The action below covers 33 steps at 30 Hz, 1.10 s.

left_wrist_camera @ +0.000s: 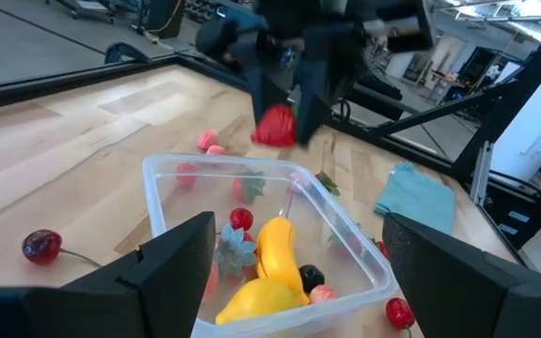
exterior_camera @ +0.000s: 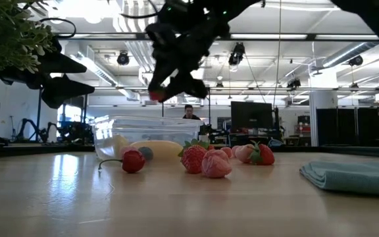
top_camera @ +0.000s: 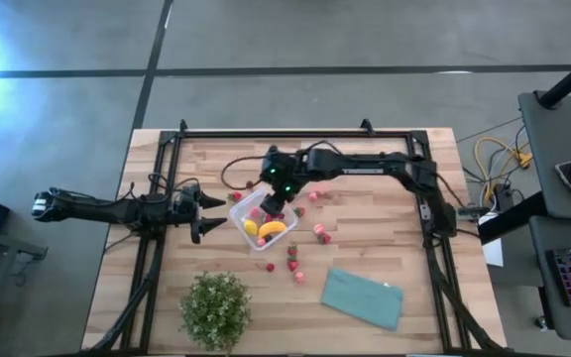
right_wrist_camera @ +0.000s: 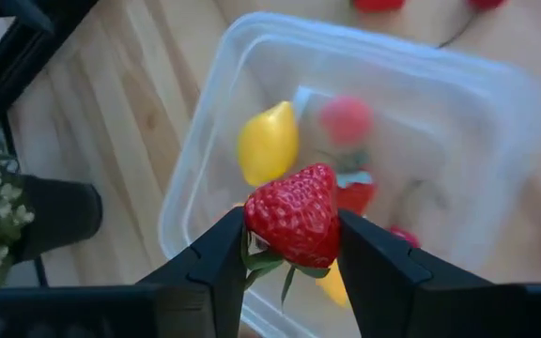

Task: Pick and placing Produce into tupperware
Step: Put the red strawberry into the transparent bin, then put the pink peach into the transparent bin

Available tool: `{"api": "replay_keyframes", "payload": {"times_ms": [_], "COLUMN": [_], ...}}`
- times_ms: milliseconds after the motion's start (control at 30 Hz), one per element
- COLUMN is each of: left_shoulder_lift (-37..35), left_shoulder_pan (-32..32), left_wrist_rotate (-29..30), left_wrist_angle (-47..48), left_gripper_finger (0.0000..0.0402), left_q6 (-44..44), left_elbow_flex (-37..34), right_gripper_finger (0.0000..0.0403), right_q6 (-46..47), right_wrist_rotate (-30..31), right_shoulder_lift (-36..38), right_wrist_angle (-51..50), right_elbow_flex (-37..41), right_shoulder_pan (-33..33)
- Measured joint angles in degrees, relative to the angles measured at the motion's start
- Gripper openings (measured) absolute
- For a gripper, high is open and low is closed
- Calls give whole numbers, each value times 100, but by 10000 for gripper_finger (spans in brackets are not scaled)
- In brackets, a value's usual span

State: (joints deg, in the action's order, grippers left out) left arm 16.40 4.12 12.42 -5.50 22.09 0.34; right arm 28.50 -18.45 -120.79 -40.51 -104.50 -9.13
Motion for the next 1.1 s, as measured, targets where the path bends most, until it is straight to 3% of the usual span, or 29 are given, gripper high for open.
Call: {"api": "replay_keyframes", "payload": {"times_ms": [133, 300, 433, 633, 800, 967, 1100], "left_shoulder_lift": [0, 2, 0, 4, 2, 7, 2], "left_shoulder_pan": [1, 1, 1, 1, 2, 1, 0], "left_wrist_rotate": [1, -2, 0, 0, 1, 1, 1], "left_wrist_angle": [6, -2, -1, -2, 4, -1, 0], "left_gripper_finger": [293, 293, 293, 293, 293, 293, 293], "left_q6": [0, -1, 0, 0, 0, -1, 0], "left_elbow_flex": [0, 0, 0, 0, 0, 0, 0], "right_gripper_finger": [148, 193, 240, 286, 288, 280, 277], "right_q6": [474, 506, 508, 529, 309, 119, -184], "right_wrist_rotate": [328, 1142, 1752, 2183, 2514, 2443, 2223], "right_shoulder_lift": [-649, -1213, -1248, -1026, -662, -107, 260], "right_wrist_angle": [-351, -1198, -1809, -3248, -3882, -3777, -3114], "right_elbow_flex": [-524, -1310, -1741, -1978, -1402, -472, 518], "right_shoulder_pan": [160, 311, 356, 216, -59, -366, -705]}}
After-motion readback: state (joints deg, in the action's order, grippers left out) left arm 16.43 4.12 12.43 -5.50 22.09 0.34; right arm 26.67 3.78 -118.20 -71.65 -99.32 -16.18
